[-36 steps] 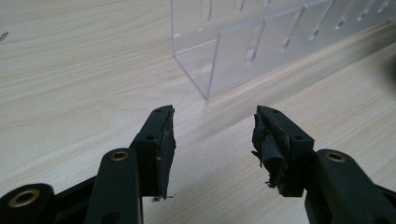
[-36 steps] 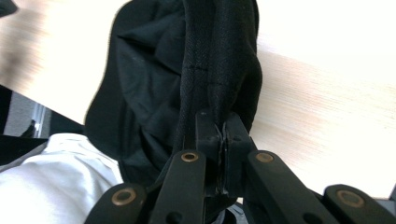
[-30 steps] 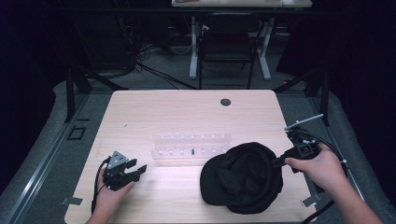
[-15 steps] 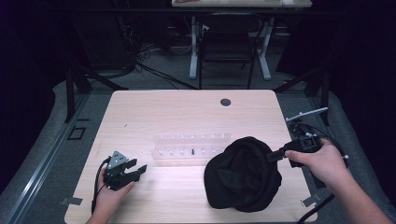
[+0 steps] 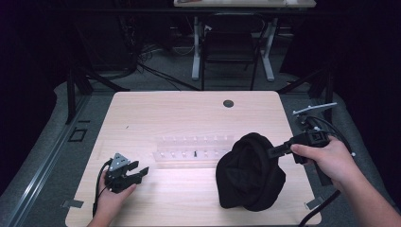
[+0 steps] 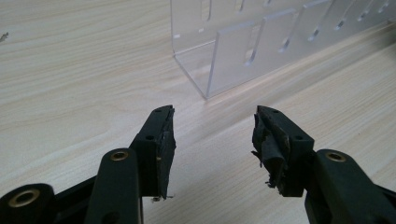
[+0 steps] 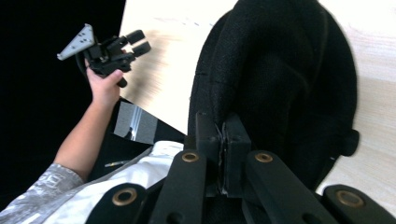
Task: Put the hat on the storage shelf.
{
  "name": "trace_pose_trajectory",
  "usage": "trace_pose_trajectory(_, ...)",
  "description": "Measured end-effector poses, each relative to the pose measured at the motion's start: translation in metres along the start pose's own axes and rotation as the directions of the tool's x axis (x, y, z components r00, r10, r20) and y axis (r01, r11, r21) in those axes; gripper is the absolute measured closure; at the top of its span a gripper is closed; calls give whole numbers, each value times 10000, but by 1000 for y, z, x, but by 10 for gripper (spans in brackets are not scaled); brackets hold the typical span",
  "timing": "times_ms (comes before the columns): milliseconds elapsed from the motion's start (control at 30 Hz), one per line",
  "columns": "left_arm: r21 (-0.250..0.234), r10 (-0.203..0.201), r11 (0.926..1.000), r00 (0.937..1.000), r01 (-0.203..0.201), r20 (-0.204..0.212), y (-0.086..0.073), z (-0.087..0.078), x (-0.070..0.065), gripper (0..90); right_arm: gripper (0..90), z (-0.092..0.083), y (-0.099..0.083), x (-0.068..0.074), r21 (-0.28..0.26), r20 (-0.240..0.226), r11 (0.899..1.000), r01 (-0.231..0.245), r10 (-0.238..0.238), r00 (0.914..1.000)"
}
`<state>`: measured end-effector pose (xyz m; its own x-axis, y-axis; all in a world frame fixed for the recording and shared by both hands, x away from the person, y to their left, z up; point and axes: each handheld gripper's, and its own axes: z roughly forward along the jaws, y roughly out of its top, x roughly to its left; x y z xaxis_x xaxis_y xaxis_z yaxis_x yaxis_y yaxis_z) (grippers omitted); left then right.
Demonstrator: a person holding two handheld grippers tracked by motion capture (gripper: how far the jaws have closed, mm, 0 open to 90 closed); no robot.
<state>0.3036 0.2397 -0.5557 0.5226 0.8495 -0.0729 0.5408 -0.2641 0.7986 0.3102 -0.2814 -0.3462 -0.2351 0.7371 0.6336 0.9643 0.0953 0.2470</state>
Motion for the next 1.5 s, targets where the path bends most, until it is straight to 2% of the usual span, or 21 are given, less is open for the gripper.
trace_pose_trajectory(133,15,-20,10000,10000,20,13,0,0,0,483,883,-8,1,5,-157,-314,9999,8,-13,9995)
trace_pose_trajectory(233,-6,-36,10000,10000,36,24,0,0,0,479,883,-15,2,6,-437,-717,9990,-98,66,9974)
trace_pose_trajectory(500,9,-57,10000,10000,57,34,0,0,0,471,883,-29,6,7,-946,-995,9955,-92,-2,9950)
trace_pose_trajectory(700,32,-78,10000,10000,78,17,0,1,0,465,883,-37,13,14,-1343,-1247,9909,-8,-161,9921)
trace_pose_trajectory(967,-24,-104,9999,9999,104,18,0,0,1,459,883,-41,26,25,-1749,-1293,9843,254,-486,9904)
trace_pose_trajectory(1167,36,-167,9999,9996,168,-212,-1,2,3,422,883,-40,35,30,-1876,-1272,9818,303,-548,9904)
trace_pose_trajectory(1367,-358,-449,9983,9990,451,61,1,-1,5,377,883,-37,44,35,-1986,-1260,9792,414,-674,9897)
trace_pose_trajectory(1467,-411,-753,9962,9969,763,239,1,-4,6,406,882,-36,49,38,-2026,-1283,9782,453,-724,9891)
trace_pose_trajectory(1500,-354,-699,9969,9974,704,149,1,-5,7,418,883,-35,50,39,-2040,-1277,9779,469,-741,9890)
